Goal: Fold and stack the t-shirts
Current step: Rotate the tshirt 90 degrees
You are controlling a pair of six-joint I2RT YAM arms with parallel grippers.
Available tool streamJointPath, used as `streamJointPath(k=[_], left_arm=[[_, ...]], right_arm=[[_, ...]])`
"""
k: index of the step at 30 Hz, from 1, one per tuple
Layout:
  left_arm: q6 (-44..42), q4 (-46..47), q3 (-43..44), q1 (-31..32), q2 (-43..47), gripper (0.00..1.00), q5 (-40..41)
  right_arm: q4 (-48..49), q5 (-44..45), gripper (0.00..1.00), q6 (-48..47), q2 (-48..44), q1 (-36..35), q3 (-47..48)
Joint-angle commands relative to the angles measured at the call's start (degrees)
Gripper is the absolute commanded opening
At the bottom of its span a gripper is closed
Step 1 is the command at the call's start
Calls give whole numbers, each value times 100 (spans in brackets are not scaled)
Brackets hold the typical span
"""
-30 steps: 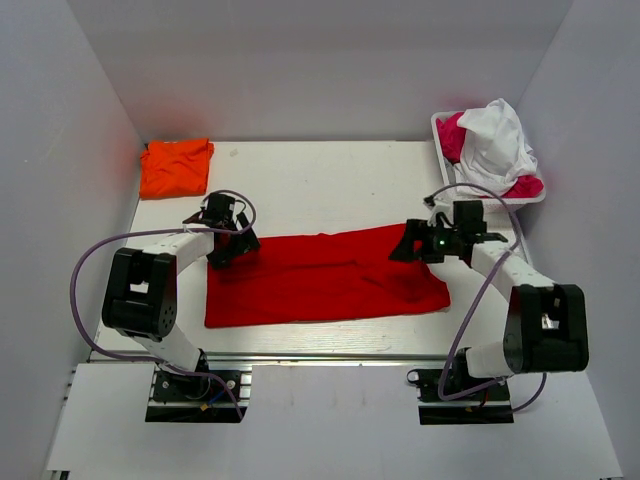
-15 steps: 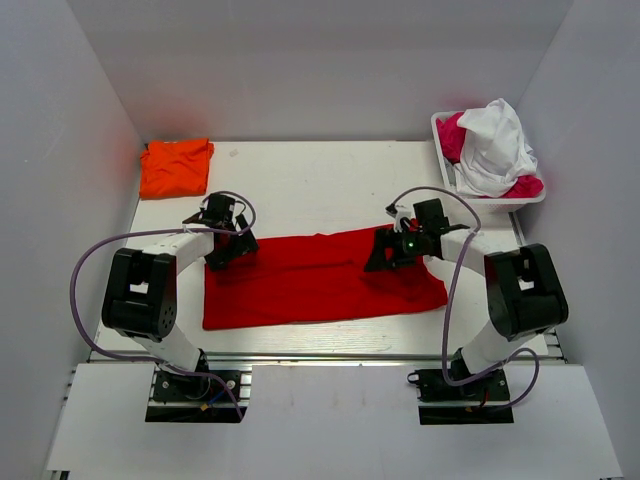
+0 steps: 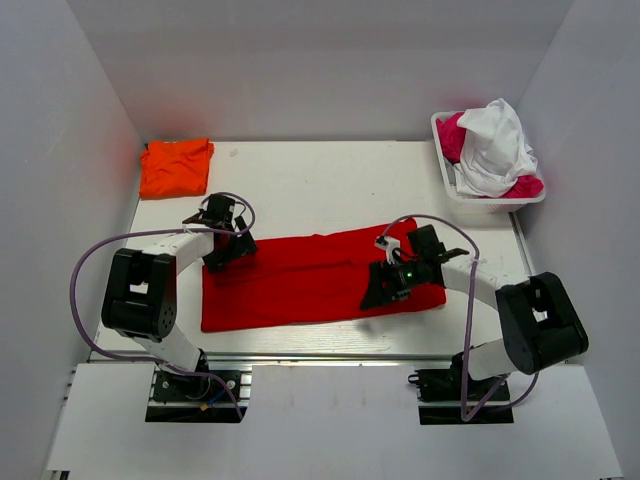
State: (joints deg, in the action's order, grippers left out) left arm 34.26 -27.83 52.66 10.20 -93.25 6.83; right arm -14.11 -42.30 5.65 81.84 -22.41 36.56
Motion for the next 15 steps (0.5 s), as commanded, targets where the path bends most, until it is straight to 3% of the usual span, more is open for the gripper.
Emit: streamJointPath(k=[1, 8, 11, 12, 15], left_arm=[[-42, -565, -204, -79, -158, 100, 108], [-42, -618, -151, -79, -220, 100, 161], [-95, -679, -98, -79, -220, 100, 161], [-147, -793, -11, -79, -167, 100, 109], [-218, -1364, 751, 44, -167, 100, -94]], right_arm=[[-513, -217, 90, -195, -291, -158, -17], [-277, 328, 90, 313, -1170, -246, 219], [-337, 1134, 90, 727, -1084, -254, 596], [-643, 1789, 90, 849, -1004, -246, 685], [-839, 2461, 90, 1131, -609, -228, 932]])
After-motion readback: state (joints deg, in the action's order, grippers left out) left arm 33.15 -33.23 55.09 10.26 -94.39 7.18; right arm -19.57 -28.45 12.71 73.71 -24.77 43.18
